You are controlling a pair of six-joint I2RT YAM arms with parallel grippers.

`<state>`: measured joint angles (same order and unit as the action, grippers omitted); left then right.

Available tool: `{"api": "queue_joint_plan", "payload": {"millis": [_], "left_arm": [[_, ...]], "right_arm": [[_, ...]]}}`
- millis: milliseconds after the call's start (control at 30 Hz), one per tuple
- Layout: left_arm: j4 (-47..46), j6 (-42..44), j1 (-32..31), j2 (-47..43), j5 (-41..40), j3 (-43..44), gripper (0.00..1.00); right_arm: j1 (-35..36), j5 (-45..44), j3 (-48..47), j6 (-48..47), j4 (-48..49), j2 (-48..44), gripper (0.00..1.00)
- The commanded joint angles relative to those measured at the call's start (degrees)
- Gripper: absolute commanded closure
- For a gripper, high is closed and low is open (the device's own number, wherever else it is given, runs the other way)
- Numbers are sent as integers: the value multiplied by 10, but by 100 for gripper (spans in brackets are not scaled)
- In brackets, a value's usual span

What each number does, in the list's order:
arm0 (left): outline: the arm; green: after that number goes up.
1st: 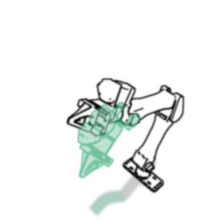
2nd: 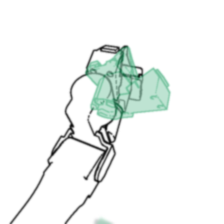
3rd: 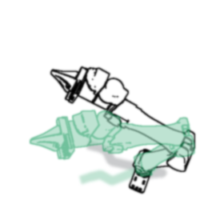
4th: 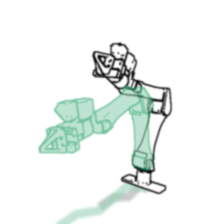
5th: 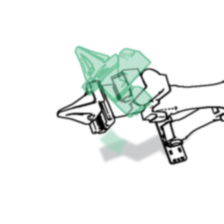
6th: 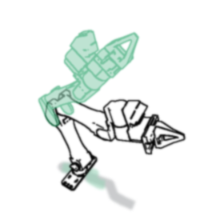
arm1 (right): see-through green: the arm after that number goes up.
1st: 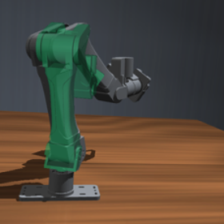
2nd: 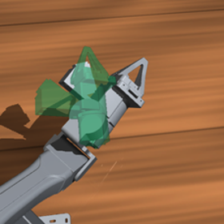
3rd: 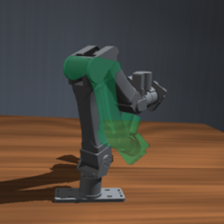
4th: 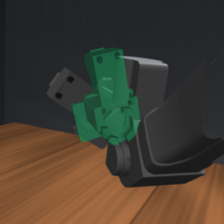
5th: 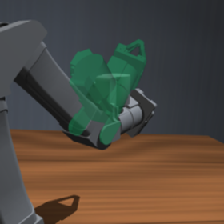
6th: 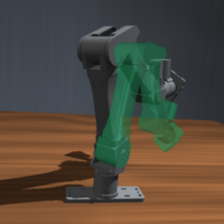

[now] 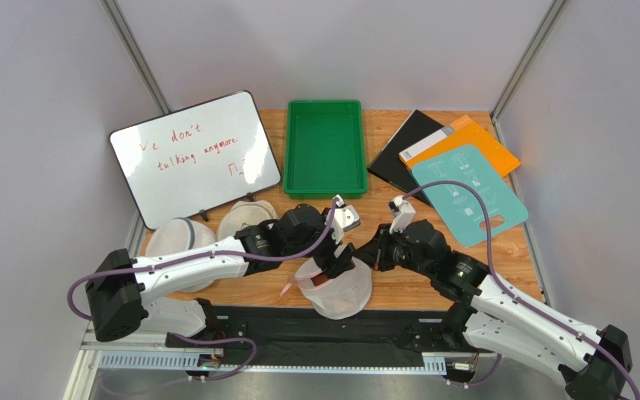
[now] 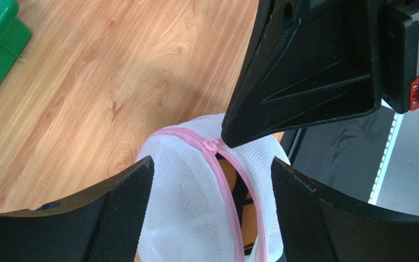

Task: Unzip the laundry bag and remove the bra

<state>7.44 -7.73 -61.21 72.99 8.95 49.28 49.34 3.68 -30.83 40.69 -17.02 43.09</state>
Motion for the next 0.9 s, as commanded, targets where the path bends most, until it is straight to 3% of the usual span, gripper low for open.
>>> {"api": "queue_joint_plan", "payload": {"millis": [0,167,267,333,400,867], "left_arm": [[-5,-16,-8,1,12,12,22],[5,-21,-9,10,9,9,52],[8,-19,-9,9,2,6,77],[9,-19,-10,8,-2,6,85],[12,-17,-10,7,-3,6,99],[40,25,-10,-46,-37,-19,100]], "right_arm": [[2,-11,-5,3,11,-8,100],[2,-20,-9,-1,2,-13,100],[3,-29,-11,-4,-5,-14,100],[1,-36,-9,-1,-9,-13,100],[2,-54,-6,0,-11,-11,100],[-21,-87,10,-10,-19,7,100]]}}
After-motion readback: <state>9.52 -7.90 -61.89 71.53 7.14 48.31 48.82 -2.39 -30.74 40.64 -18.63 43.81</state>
